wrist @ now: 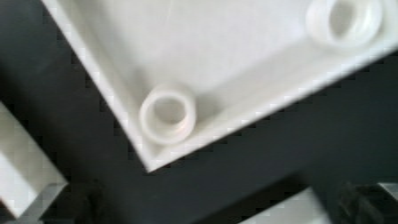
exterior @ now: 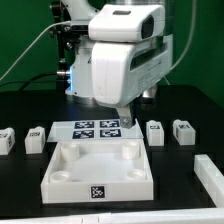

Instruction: Assemble one leg

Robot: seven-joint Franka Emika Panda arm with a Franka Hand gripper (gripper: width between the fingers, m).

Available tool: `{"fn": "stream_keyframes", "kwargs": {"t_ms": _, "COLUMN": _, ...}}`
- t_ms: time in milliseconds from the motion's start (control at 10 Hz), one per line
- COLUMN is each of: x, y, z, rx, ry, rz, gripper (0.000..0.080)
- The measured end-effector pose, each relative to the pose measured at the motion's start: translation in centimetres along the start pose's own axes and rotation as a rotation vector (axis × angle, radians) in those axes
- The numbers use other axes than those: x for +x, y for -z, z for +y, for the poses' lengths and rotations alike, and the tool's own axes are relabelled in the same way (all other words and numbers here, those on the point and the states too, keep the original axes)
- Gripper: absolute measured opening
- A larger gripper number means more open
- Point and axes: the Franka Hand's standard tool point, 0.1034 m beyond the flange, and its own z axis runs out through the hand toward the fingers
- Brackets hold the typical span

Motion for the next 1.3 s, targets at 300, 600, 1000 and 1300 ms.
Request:
{"fn": "stream_keyframes", "kwargs": {"t_ms": 300, "x": -2.2, "y": -0.4, "z": 0.3, "rx": -0.001, "ry": 0.289, "rz": -0.005, "gripper": 0.0650}}
{"fn": "stream_keyframes", "kwargs": {"t_ms": 600, "x": -2.3, "y": -0.4, "z": 0.3, "rx": -0.001, "ry": 0.351, "rz": -0.008, "gripper": 0.0650}}
{"fn": "stream_keyframes", "kwargs": {"t_ms": 1000, "x": -6.2, "y": -3.4, "z": -6.2, "rx": 0.016, "ry": 0.339, "rz": -0.004, "gripper": 0.0650}}
{"fn": "stream_keyframes", "kwargs": {"t_ms": 1300, "x": -6.6, "y": -7.8, "z": -7.7, "rx": 0.046, "ry": 0.324, "rz": 0.014, "gripper": 0.0650}}
